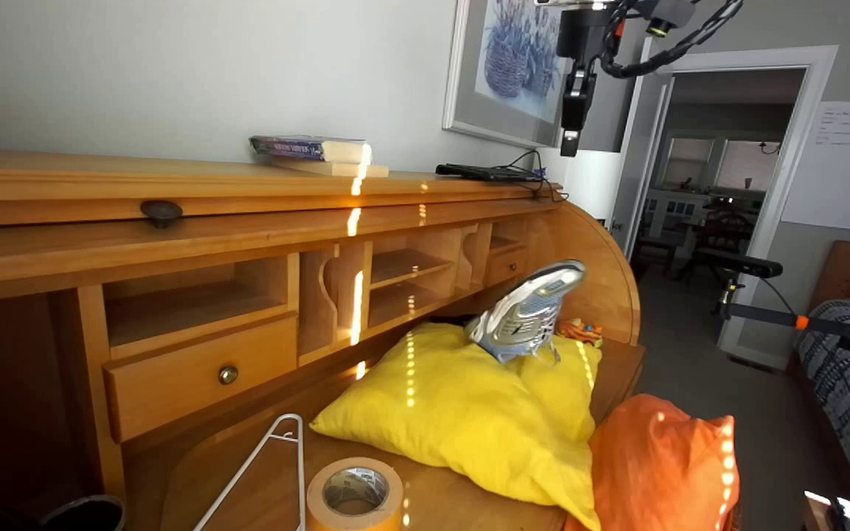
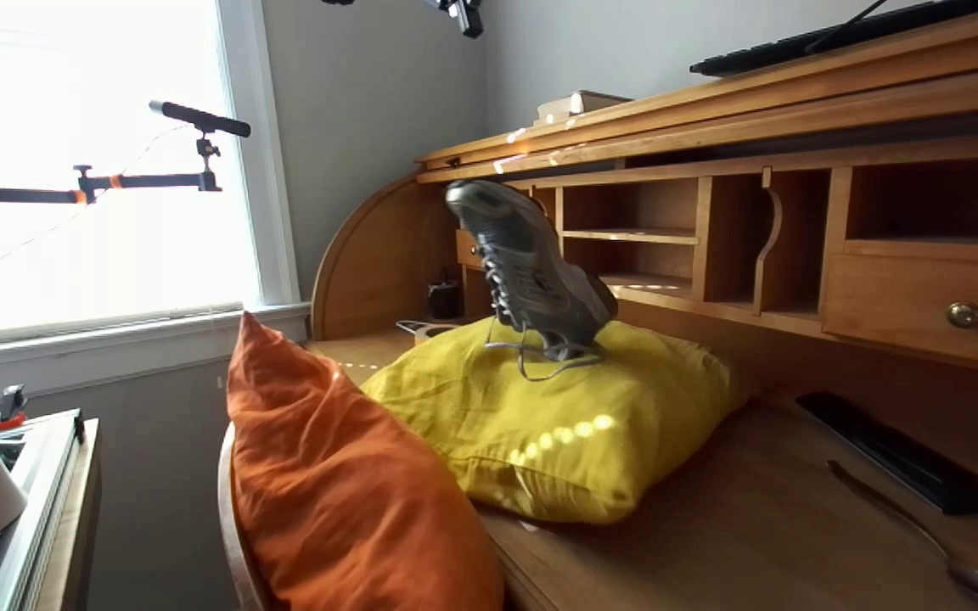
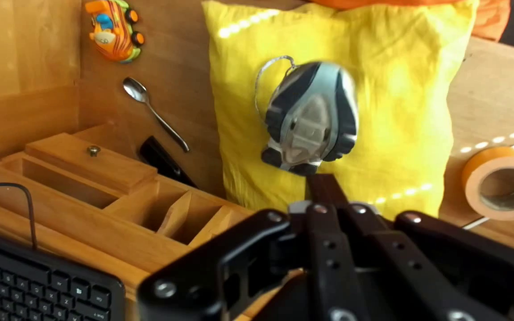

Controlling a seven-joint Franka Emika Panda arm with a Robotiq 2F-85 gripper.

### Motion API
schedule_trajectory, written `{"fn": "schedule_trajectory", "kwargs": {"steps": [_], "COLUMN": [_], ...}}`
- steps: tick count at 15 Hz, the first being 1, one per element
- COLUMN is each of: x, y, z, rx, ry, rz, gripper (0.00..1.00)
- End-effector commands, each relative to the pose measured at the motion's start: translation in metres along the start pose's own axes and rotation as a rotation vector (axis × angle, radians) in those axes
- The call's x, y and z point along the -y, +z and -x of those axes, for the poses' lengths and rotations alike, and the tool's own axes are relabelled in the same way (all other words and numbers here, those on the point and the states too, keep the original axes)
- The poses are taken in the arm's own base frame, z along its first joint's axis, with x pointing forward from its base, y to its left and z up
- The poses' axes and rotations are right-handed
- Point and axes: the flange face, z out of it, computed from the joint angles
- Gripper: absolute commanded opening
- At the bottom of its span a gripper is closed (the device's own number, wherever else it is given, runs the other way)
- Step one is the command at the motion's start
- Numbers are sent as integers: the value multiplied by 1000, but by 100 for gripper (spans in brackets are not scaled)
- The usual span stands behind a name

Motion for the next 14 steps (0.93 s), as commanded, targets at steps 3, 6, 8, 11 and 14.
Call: {"fn": "schedule_trajectory", "kwargs": {"steps": [3, 6, 8, 11, 14], "x": [11, 6, 3, 0, -1], "y": [-29, -34, -35, -37, -41], "z": [24, 23, 23, 24, 25], "rx": [1, -29, -40, -50, -45], "ry": [-14, 13, 27, 60, 144], "rz": [4, 17, 17, 6, -24], "gripper": [0, 0, 0, 26, 40]}}
